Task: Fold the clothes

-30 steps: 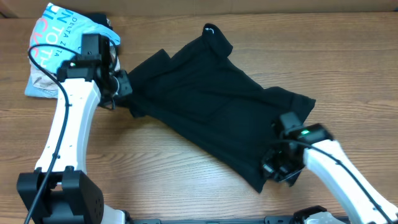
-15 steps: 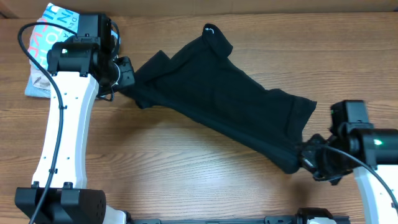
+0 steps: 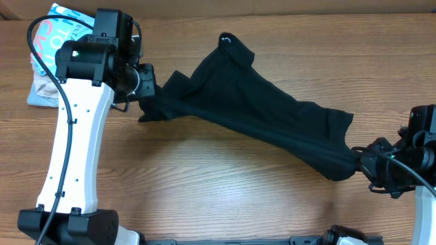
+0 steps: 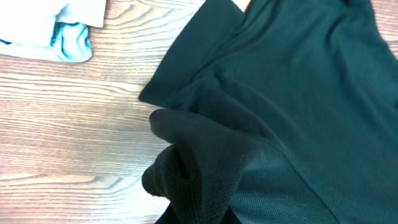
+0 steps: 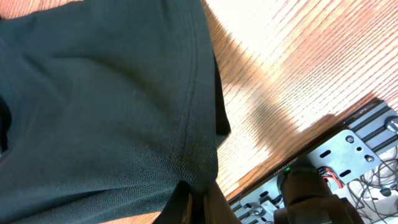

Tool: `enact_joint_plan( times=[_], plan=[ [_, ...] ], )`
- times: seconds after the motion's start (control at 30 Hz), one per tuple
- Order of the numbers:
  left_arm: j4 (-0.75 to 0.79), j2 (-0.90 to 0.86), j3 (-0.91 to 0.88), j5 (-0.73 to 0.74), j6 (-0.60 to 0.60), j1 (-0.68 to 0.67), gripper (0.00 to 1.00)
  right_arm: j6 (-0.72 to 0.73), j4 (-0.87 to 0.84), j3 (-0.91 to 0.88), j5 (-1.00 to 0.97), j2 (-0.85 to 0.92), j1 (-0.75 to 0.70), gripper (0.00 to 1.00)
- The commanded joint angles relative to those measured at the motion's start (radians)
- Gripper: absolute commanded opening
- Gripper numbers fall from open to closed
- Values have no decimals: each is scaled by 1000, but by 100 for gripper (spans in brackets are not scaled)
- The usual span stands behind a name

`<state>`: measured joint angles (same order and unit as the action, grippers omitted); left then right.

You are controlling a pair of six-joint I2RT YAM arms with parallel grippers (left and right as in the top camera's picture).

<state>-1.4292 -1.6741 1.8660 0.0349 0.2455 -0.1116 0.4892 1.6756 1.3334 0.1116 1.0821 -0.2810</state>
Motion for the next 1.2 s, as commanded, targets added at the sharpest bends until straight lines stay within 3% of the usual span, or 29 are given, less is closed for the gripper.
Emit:
enact_joint_plan(
  times=[0.0,0.33,0.53,0.8,1.17],
  plan=[
    [8,0,27,-63,-44,3,4,-22,10,-26,-16,-5,-8,4],
    [43,-83,13,-81,-93,-72,4,-18,-85,-230,29,-3,-8,4],
    [138,-211,13,-95,-92,-74,4,13,-170,-248,21,40,-8,4],
    [384,-383,13,-94,-92,-74,4,20,-349,-248,20,190,-8,4],
    [447,-487,13,-94,-93,-80,4,20,-510,-268,21,419,26,4]
  ],
)
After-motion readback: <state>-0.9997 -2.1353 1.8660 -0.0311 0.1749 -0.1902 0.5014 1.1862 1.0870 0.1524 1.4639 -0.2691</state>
